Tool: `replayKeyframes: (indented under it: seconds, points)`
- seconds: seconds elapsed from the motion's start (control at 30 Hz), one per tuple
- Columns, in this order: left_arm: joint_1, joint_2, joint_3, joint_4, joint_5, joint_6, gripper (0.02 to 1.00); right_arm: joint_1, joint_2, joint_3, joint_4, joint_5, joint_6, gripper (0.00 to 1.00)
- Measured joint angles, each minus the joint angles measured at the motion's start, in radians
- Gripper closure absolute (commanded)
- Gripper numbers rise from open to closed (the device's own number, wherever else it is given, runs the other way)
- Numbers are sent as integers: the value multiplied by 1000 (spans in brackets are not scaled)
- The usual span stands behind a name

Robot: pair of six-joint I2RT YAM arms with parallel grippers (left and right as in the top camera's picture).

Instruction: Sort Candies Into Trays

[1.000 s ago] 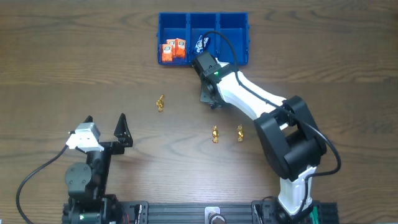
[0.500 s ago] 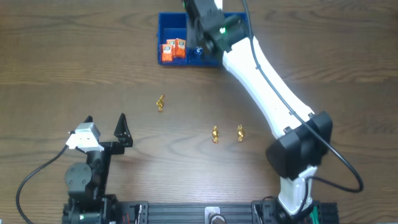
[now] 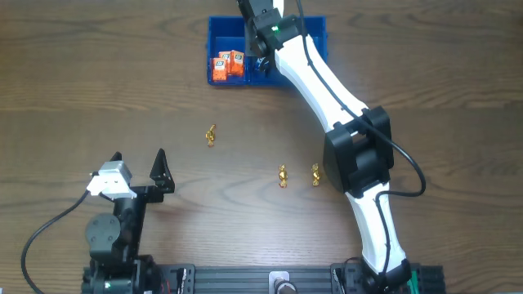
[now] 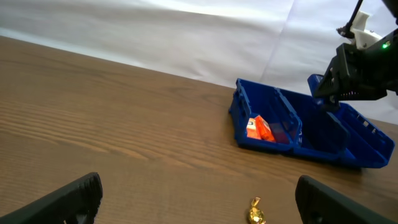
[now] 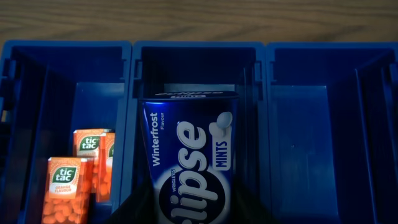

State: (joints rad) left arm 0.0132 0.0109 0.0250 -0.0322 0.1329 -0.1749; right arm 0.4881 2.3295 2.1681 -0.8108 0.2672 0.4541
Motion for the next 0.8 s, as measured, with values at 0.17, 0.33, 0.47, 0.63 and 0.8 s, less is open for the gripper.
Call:
replayKeyframes:
  seconds: [0.17,0.33,0.47,0.63,0.8]
  points:
    - [0,0,0,0,0,0,20,0,0,0,3,0,-5,467]
    - [0,0,0,0,0,0,20,0,0,0,11,3,-14,290]
    - [0,0,0,0,0,0,20,3,0,0,14,3,-16,189]
    - [0,0,0,0,0,0,20,53,-5,0,-24,18,-15,143]
    - [0,0,0,0,0,0,20,206,-33,0,-92,11,-13,123]
